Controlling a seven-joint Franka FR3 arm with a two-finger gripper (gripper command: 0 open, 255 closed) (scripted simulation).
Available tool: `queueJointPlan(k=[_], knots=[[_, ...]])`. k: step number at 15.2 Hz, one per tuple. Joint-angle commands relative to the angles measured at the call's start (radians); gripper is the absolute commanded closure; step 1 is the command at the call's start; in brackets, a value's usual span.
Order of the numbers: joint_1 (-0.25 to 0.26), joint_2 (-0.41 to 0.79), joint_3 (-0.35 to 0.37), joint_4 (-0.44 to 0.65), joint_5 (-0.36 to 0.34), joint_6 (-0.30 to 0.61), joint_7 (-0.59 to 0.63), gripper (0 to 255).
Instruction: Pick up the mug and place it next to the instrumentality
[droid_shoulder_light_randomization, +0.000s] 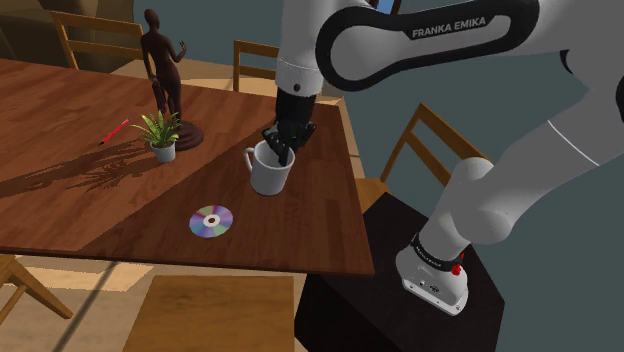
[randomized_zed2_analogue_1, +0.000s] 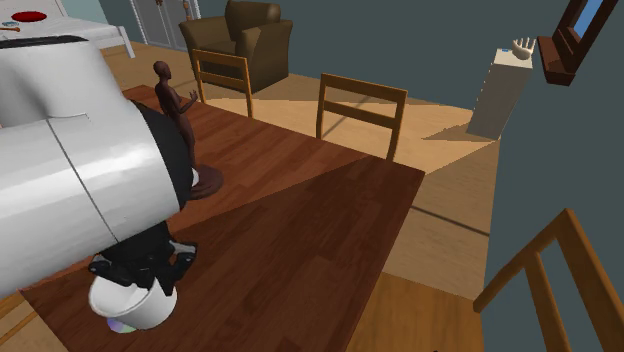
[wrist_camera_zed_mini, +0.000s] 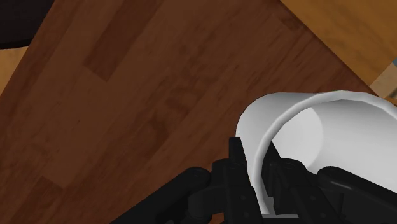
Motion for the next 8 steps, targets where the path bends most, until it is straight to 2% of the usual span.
queueJointPlan(k=[1,8], knots=[[0.0,0.002,0.001,-0.023,0.001,0.025,-0.002,255],[0.002,0.028,0.01,-0.095,0.004,0.124,-0.004,255]])
